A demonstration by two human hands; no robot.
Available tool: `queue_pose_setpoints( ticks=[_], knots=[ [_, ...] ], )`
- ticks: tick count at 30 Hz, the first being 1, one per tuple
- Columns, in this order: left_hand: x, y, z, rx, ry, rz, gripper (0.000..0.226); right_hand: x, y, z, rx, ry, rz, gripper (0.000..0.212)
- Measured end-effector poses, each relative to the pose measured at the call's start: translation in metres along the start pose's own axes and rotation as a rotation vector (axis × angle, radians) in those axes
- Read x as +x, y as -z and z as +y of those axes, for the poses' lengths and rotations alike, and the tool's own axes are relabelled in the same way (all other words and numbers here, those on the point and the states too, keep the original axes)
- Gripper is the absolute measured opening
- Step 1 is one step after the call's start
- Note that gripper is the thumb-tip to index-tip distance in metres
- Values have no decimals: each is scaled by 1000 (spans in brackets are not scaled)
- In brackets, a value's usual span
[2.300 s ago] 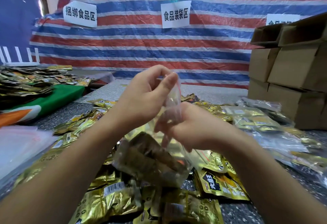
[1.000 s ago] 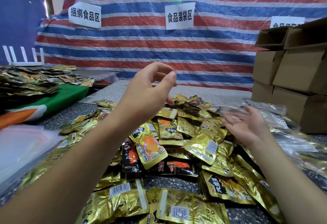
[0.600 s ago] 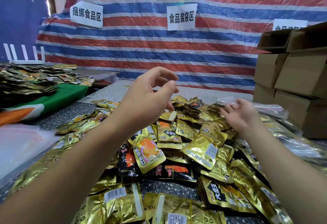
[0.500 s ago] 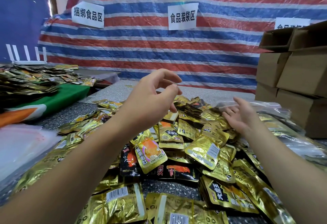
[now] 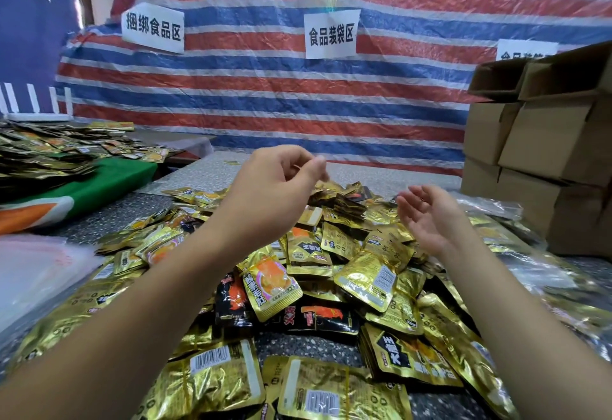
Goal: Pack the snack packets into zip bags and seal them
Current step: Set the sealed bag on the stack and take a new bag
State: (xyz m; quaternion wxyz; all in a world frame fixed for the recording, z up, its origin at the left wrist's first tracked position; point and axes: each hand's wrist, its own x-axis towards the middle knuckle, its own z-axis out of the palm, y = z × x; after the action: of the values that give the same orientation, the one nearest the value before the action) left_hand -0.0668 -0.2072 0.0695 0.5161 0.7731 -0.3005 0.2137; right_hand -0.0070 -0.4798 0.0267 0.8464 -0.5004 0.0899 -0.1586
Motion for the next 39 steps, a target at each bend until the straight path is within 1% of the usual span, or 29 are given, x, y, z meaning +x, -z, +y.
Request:
queue_pose_setpoints(
  ticks=[1,3,5,6,8,9,12,13,14,16,17,19,20,21,23,26,27,28,30,32,34,36,39],
  knots=[
    [0,-1,0,10,-5,5,38,-6,-4,-2,-10,17,-1,22],
    [0,-1,1,3,4,14,56,-17,-15,-6,-12,56,9,33],
    [1,-2,1,-38,19,8,67,-29,-25,-8,-50,101,24,39],
    [2,-2,0,-43,23,1,69,-34,-30,-9,-80,124,20,40],
    [2,-3,-5,-2,31,-4,63,-43,-39,-10,-143,163,-26,43],
    [2,-4,-7,25,28,-1,56,-46,-42,-9,-175,181,-66,45],
    [5,-6,-15,63,12,20,23,-54,-47,2,-322,238,-210,58],
    [5,-7,-16,66,9,24,18,-55,-48,7,-390,253,-250,61],
    [5,-7,-18,78,0,26,21,-56,-49,12,-452,264,-284,63],
    [4,-9,-19,141,-30,18,34,-57,-51,19,-536,270,-338,63],
    [4,-11,-19,159,-36,10,42,-58,-52,21,-553,271,-356,63],
    [3,-13,-19,122,-3,1,61,-60,-55,23,-551,269,-387,63],
    [3,-14,-19,98,21,-1,67,-62,-56,22,-540,264,-404,63],
    [4,-15,-20,99,37,-5,68,-64,-58,21,-528,261,-424,64],
    [3,-14,-22,183,38,-9,54,-68,-61,18,-520,259,-464,64],
    [2,-7,-27,325,8,38,21,-75,-65,12,-514,277,-511,64],
    [2,-4,-30,351,12,50,14,-77,-66,10,-506,281,-527,64],
    [2,1,-34,376,27,59,15,-78,-68,9,-499,281,-546,63],
    [0,15,-44,457,67,91,29,-81,-70,8,-508,283,-578,63],
    [-5,38,-58,528,109,173,48,-82,-71,8,-552,289,-603,63],
    [-13,66,-78,619,168,280,55,-82,-72,9,-611,281,-619,63],
    [-23,95,-103,808,234,351,47,-84,-72,11,-649,272,-627,62],
    [-41,131,-141,1013,351,387,30,-85,-73,13,-696,280,-636,60]
  ],
)
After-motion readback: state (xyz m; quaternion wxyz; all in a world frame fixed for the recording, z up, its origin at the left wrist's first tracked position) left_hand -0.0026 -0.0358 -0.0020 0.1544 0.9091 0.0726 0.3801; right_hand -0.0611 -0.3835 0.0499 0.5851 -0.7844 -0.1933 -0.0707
